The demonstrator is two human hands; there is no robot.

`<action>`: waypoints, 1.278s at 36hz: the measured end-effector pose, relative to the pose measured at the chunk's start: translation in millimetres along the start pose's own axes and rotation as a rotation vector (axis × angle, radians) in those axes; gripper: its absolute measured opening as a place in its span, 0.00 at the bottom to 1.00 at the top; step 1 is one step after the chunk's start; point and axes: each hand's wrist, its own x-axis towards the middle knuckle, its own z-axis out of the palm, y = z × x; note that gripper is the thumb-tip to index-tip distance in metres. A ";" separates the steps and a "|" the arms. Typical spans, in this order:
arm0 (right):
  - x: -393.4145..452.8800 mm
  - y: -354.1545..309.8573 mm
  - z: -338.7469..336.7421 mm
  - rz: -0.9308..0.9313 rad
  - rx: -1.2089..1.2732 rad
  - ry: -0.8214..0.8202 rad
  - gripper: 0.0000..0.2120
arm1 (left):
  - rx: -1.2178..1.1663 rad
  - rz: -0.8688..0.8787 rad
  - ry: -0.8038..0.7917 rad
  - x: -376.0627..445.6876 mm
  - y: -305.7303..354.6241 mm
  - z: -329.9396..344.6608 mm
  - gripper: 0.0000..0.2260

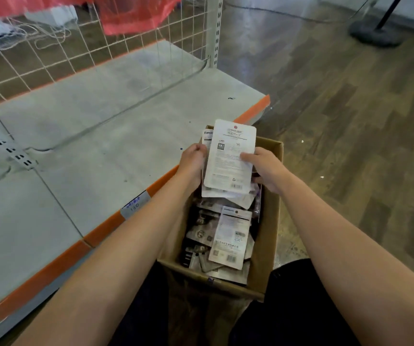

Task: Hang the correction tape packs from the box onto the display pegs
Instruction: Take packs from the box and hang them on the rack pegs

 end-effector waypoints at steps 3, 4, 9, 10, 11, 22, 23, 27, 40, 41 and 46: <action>-1.8 -2.4 10.5 0.012 -0.034 -0.068 0.10 | -0.068 -0.044 -0.018 -2.1 5.9 -3.1 0.10; -2.3 -3.2 13.3 0.010 -0.047 -0.075 0.11 | -0.087 -0.053 -0.010 -2.9 7.7 -5.2 0.10; 3.0 -3.2 26.2 -0.042 -0.057 -0.059 0.10 | -0.186 -0.135 0.017 1.4 5.7 -15.1 0.20; 5.6 -3.0 28.5 -0.048 -0.054 -0.043 0.09 | -0.160 -0.125 0.010 1.7 5.1 -15.7 0.19; 9.2 -2.4 31.4 -0.053 -0.050 -0.017 0.09 | -0.096 -0.105 0.025 3.1 4.6 -15.5 0.17; 6.7 -14.3 66.6 -0.080 -0.032 -0.148 0.15 | -0.032 -0.042 -0.256 -4.9 -1.6 -29.0 0.37; 9.4 -14.7 66.1 -0.074 -0.016 -0.183 0.14 | -0.061 -0.039 -0.254 -5.1 -1.8 -34.7 0.33; 21.0 -11.1 59.9 -0.125 -0.009 -0.202 0.16 | -0.187 -0.050 -0.135 1.4 -2.7 -57.1 0.18; -25.0 -31.1 58.9 0.067 0.150 -0.013 0.09 | -0.023 -0.156 0.127 -39.3 48.4 -44.9 0.17; -32.9 -39.4 56.2 0.077 0.148 0.004 0.08 | -0.006 -0.186 0.143 -46.9 57.8 -43.0 0.19; -73.3 -106.6 29.0 0.168 0.108 0.125 0.12 | -0.004 -0.250 0.204 -88.1 116.4 -41.8 0.06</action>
